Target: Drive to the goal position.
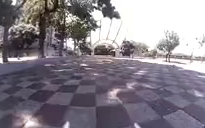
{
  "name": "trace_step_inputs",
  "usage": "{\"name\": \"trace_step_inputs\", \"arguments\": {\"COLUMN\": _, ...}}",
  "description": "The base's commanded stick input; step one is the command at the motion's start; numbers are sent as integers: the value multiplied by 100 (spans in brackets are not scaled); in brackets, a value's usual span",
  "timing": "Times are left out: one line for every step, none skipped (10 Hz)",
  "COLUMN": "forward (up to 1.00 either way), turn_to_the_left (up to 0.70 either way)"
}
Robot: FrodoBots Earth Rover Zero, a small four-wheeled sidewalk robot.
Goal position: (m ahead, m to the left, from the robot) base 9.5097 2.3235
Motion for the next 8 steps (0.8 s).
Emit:
{"name": "trace_step_inputs", "arguments": {"forward": 70, "turn_to_the_left": 0}}
{"name": "trace_step_inputs", "arguments": {"forward": 70, "turn_to_the_left": 0}}
{"name": "trace_step_inputs", "arguments": {"forward": 70, "turn_to_the_left": 0}}
{"name": "trace_step_inputs", "arguments": {"forward": 70, "turn_to_the_left": 0}}
{"name": "trace_step_inputs", "arguments": {"forward": 70, "turn_to_the_left": 0}}
{"name": "trace_step_inputs", "arguments": {"forward": 70, "turn_to_the_left": 0}}
{"name": "trace_step_inputs", "arguments": {"forward": 70, "turn_to_the_left": 0}}
{"name": "trace_step_inputs", "arguments": {"forward": 70, "turn_to_the_left": 0}}
